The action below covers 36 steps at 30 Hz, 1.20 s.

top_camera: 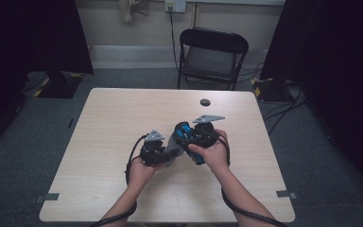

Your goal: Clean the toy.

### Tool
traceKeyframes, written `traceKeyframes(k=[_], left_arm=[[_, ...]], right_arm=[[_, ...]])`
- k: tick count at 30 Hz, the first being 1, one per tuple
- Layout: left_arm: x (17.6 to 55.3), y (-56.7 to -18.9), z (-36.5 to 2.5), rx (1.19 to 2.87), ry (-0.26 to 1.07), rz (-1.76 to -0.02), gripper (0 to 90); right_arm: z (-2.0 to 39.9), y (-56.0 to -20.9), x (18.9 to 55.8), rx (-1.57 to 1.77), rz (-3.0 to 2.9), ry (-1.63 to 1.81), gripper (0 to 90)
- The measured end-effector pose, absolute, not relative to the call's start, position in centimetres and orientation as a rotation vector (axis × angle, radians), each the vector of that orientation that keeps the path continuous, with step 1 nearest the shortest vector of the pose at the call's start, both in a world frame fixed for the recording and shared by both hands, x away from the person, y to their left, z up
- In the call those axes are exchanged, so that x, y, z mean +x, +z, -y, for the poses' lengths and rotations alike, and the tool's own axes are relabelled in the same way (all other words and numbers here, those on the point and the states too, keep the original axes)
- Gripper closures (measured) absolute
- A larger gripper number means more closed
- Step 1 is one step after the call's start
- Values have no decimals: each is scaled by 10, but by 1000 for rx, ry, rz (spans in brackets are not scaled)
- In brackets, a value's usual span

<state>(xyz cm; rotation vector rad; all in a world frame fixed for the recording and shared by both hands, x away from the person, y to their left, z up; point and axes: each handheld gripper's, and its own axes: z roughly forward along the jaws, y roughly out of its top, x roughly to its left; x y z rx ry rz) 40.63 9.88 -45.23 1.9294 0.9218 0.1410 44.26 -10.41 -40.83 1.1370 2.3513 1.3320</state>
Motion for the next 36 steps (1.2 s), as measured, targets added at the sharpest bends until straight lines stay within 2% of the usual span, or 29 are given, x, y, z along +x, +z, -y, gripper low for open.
traceKeyframes(k=[16, 36], left_arm=[[387, -459, -70, 1968, 61, -839, 750], [376, -459, -49, 2025, 37, -762, 750]], right_arm=[[100, -408, 454, 1172, -2336, 1302, 260], [106, -405, 457, 1195, -2311, 1267, 260]])
